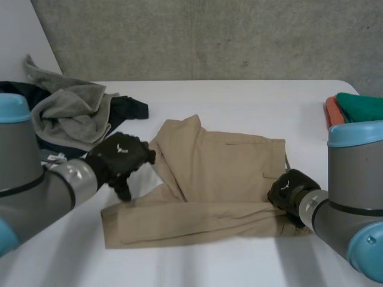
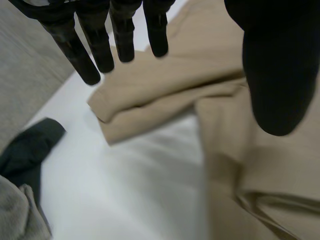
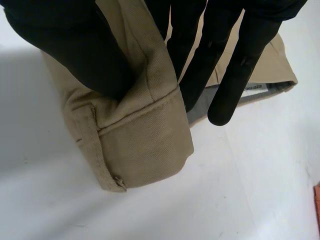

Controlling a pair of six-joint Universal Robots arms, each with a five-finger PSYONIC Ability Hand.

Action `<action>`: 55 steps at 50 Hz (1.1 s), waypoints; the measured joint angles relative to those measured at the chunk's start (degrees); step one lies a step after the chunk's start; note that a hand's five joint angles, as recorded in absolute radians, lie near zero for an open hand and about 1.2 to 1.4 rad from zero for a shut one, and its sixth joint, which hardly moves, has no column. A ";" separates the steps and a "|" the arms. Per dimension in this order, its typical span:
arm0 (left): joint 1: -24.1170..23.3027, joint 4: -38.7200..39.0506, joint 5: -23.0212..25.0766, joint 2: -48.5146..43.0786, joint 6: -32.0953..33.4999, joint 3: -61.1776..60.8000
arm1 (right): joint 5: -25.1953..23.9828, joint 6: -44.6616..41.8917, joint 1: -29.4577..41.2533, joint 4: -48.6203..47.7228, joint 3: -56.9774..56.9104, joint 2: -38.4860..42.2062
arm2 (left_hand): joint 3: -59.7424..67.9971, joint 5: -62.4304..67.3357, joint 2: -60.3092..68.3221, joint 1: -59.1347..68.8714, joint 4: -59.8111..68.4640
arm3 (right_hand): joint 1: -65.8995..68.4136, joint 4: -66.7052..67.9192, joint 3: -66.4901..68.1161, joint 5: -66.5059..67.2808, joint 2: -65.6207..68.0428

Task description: Fold the laundry.

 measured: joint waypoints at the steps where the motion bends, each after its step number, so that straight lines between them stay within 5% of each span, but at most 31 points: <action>1: 0.01 1.06 0.20 -1.49 -0.35 1.57 | 0.15 0.46 0.05 -0.78 0.25 0.09 | 2.57 2.50 2.52 3.42 2.69 | 0.00 0.01 0.00 0.00 0.00; 5: 0.21 3.45 0.65 -7.58 -1.48 7.72 | 0.43 1.22 0.23 -3.11 1.11 0.21 | 22.58 22.35 22.59 24.02 22.76 | 0.00 0.01 0.00 0.00 0.00; 21: 0.85 1.65 2.45 -31.99 -2.88 33.81 | 0.44 3.04 0.78 -8.05 3.54 0.38 | 22.65 22.02 22.52 22.20 21.80 | 0.00 0.00 0.00 0.28 0.00; 42: -0.50 4.60 2.79 -38.27 -0.28 38.44 | 0.53 3.68 0.46 -9.19 4.72 -0.19 | 21.51 20.73 21.44 21.26 20.99 | 0.00 0.00 0.00 0.29 0.00; 44: -0.67 5.39 2.67 -38.87 0.12 38.67 | 0.50 3.67 0.40 -9.25 4.92 -0.20 | 25.51 25.16 25.74 25.72 25.53 | 0.00 0.00 0.00 0.30 0.00; 46: -0.78 5.91 2.52 -39.25 0.37 38.81 | 0.49 3.67 0.35 -9.30 5.05 -0.21 | 43.75 43.23 43.94 44.66 43.89 | 0.00 0.00 0.00 0.30 0.00; 55: -0.11 6.12 -2.65 -37.92 2.93 37.72 | 0.37 3.73 0.10 -9.40 5.39 -0.91 | 50.42 48.98 51.11 48.72 50.96 | 0.00 0.00 0.00 0.30 0.00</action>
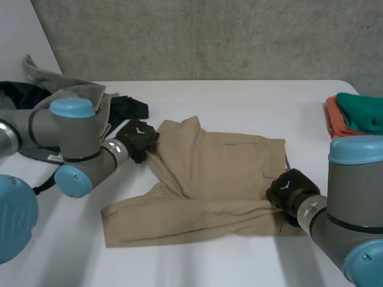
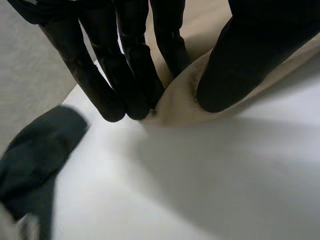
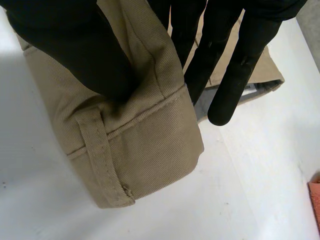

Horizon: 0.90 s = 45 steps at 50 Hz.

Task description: Fold the laundry.

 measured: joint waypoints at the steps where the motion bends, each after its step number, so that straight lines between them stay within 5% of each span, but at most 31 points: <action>1: 0.24 -0.41 -1.13 0.85 0.32 -0.72 | -0.03 0.01 0.00 0.00 0.01 -0.19 | 0.00 0.00 0.00 0.00 0.00 | 0.00 0.00 0.00 0.00 0.00; 14: 2.84 -3.64 -8.97 11.40 4.13 -12.51 | -0.21 0.21 1.50 -0.03 -0.32 -1.34 | 0.39 0.00 0.00 0.00 0.24 | 0.00 0.00 0.00 0.00 0.00; 31: 0.95 -7.05 -21.58 13.30 11.28 -14.35 | 1.62 2.45 3.70 0.70 -2.29 0.78 | -2.54 -1.36 -3.05 -1.73 -2.47 | 0.00 0.00 0.00 0.00 0.00; 32: 0.91 -7.13 -21.67 13.41 11.25 -14.32 | 1.68 2.45 3.75 0.71 -2.32 0.82 | -2.54 -1.36 -3.05 -1.73 -2.47 | 0.00 0.00 0.00 0.00 0.00; 33: 0.80 -7.28 -21.60 13.70 11.13 -14.26 | 1.78 2.44 3.90 0.72 -2.40 0.90 | -20.49 -18.50 -22.55 -21.91 -21.09 | 0.00 0.00 0.00 0.00 0.00; 36: 0.65 -7.44 -20.41 14.42 10.44 -14.28 | 1.88 2.40 4.27 0.72 -2.51 1.00 | -36.75 -35.87 -37.61 -38.09 -37.73 | 0.00 0.00 0.00 0.00 0.00; 45: 1.20 -7.59 -13.31 16.23 3.77 -14.82 | 2.12 2.35 5.09 0.51 -2.44 1.13 | -32.76 -31.39 -33.43 -30.72 -32.96 | 0.00 0.00 0.00 0.00 0.00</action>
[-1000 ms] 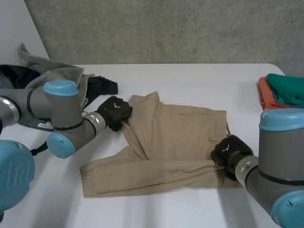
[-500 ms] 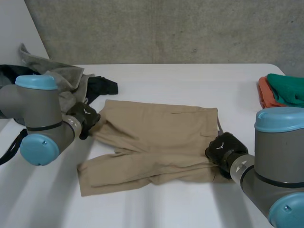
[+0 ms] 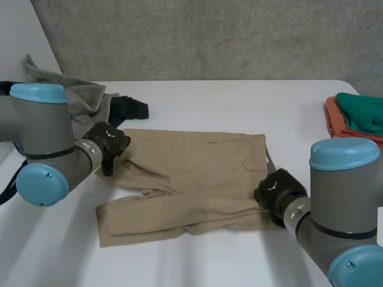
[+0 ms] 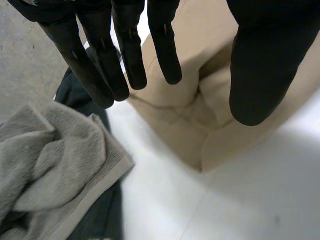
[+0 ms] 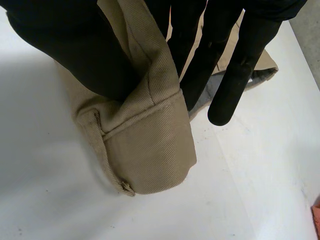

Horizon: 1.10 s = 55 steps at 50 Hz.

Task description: Fold the laundry.

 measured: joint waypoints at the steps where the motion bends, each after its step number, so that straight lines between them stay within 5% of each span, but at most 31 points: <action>1: 0.10 0.00 0.68 -0.10 -0.91 0.02 | 0.02 -0.01 0.05 -0.02 0.01 0.04 | 1.64 1.55 1.74 1.61 1.60 | 0.00 0.00 0.00 0.00 0.00; 16: 1.70 -0.47 5.50 -6.14 -5.32 1.53 | 0.13 0.00 0.31 -0.07 0.34 0.83 | 4.02 3.23 3.93 3.23 2.86 | 0.00 0.00 0.00 0.21 0.00; 19: 2.06 0.25 5.83 -6.23 -5.31 1.35 | 0.13 -0.01 0.29 -0.07 0.44 0.85 | 23.26 22.46 23.37 24.03 22.88 | 0.00 -0.01 0.00 0.22 0.00; 22: 2.37 1.19 5.67 -5.47 -5.52 0.81 | 0.12 -0.02 0.25 -0.10 0.55 0.79 | 32.61 30.25 32.99 29.81 32.55 | 0.00 0.00 0.00 0.22 0.00; 55: 3.73 4.90 -2.70 5.21 4.28 -11.62 | 0.66 0.19 1.54 -0.17 0.41 -0.30 | 27.67 27.54 27.65 25.78 27.32 | 0.00 0.00 0.00 0.23 0.00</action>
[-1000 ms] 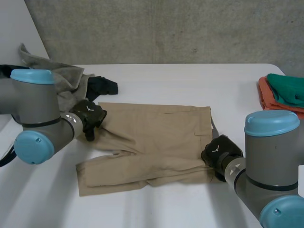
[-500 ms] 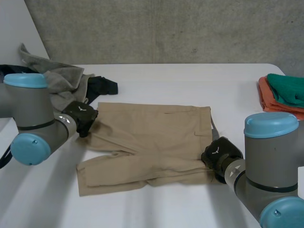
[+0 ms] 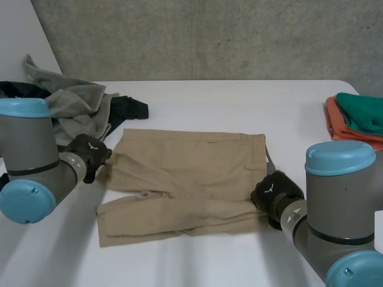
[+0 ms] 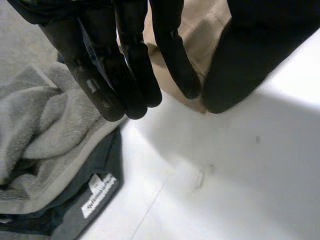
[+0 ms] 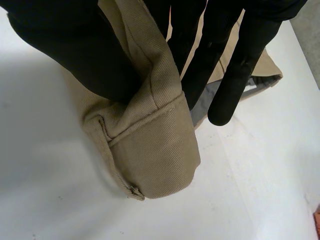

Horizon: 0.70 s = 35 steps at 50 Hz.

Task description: Fold the laundry.

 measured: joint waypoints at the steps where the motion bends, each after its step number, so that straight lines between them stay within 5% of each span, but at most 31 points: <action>1: -0.02 0.24 0.18 0.64 -0.23 -0.36 | 0.02 0.02 0.02 -0.02 -0.09 -0.05 | -6.34 -6.31 -6.46 -7.07 -6.31 | 0.00 0.00 0.00 0.00 0.00; 7: -0.19 1.13 3.10 6.59 -6.93 -3.98 | 0.04 0.24 0.08 0.04 -0.65 -0.25 | -29.57 -29.97 -29.60 -29.38 -29.88 | 0.00 -0.01 0.00 0.00 0.00; 17: -2.70 -7.33 9.11 16.00 -21.91 -14.08 | 0.07 1.37 0.14 0.19 -1.00 -0.42 | -31.19 -32.25 -31.69 -30.17 -31.95 | 0.00 0.00 0.00 0.00 0.00; 23: -4.33 -8.12 11.49 15.50 -23.34 -18.22 | 0.13 2.13 0.18 0.24 -1.14 -0.47 | -32.15 -33.40 -32.45 -30.95 -32.97 | 0.00 0.00 0.00 0.00 0.00; 25: -4.50 -6.40 11.76 14.06 -22.48 -18.59 | 0.21 2.41 0.24 0.34 -1.14 -0.60 | -30.20 -30.65 -29.98 -28.67 -30.49 | 0.00 0.00 0.00 0.00 0.00; 29: -4.61 -3.82 12.08 11.56 -20.66 -18.57 | 0.36 2.89 0.23 0.80 -1.01 -1.15 | -2.66 -2.87 -2.37 1.80 -2.39 | 0.00 0.00 0.00 0.00 0.00; 35: -5.07 -5.78 13.23 13.27 -19.72 -20.03 | 0.32 3.10 -0.13 3.32 -0.07 -3.41 | 5.14 3.76 5.58 5.19 5.66 | 0.00 0.00 0.00 0.00 0.00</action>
